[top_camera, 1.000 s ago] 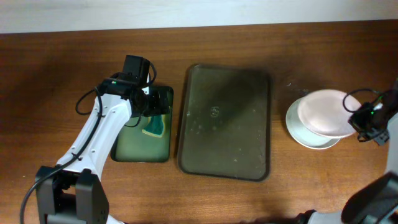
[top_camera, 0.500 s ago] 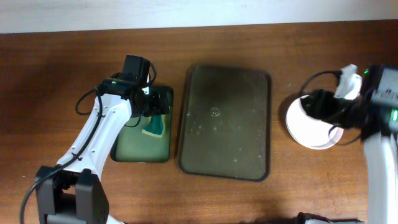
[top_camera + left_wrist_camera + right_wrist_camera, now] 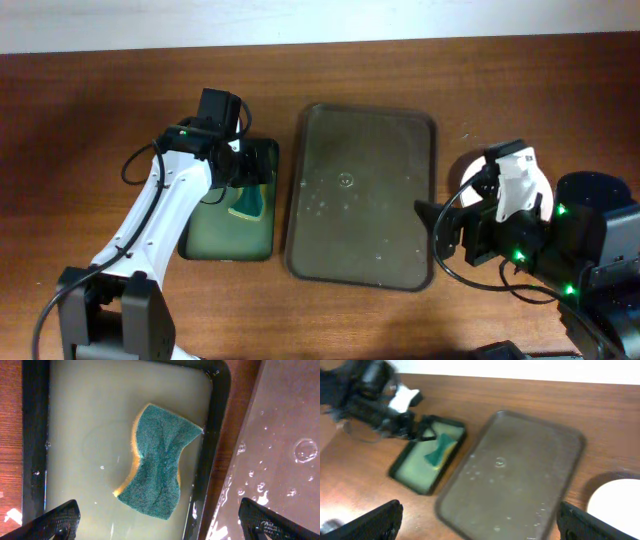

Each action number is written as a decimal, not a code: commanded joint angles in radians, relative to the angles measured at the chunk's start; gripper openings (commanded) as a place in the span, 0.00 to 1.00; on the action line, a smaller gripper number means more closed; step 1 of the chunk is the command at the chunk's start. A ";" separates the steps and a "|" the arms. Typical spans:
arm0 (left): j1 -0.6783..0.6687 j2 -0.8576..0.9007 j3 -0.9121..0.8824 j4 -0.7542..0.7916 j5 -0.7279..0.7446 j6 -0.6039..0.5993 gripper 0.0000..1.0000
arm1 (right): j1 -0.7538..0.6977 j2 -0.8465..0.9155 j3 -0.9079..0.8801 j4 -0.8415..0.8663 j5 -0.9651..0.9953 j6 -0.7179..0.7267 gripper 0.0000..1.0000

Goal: Clean dirty plates on tray and stack at the side

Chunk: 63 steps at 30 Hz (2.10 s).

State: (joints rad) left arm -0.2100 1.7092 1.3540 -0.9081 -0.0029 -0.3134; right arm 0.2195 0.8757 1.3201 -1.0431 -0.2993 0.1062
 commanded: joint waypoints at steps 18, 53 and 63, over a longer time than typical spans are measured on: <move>0.002 -0.014 0.016 -0.001 0.007 0.005 0.99 | -0.057 -0.752 -0.886 0.506 0.311 -0.123 0.98; 0.003 -0.014 0.016 -0.001 0.006 0.005 0.99 | -0.057 -0.867 -1.315 0.964 0.301 -0.065 0.98; -0.126 -0.142 0.013 0.003 -0.220 0.006 0.99 | -0.057 -0.867 -1.315 0.964 0.301 -0.065 0.98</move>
State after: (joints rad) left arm -0.2859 1.6619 1.3540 -0.9230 -0.0620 -0.3134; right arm 0.1684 0.0139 0.0128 -0.0753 -0.0002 0.0303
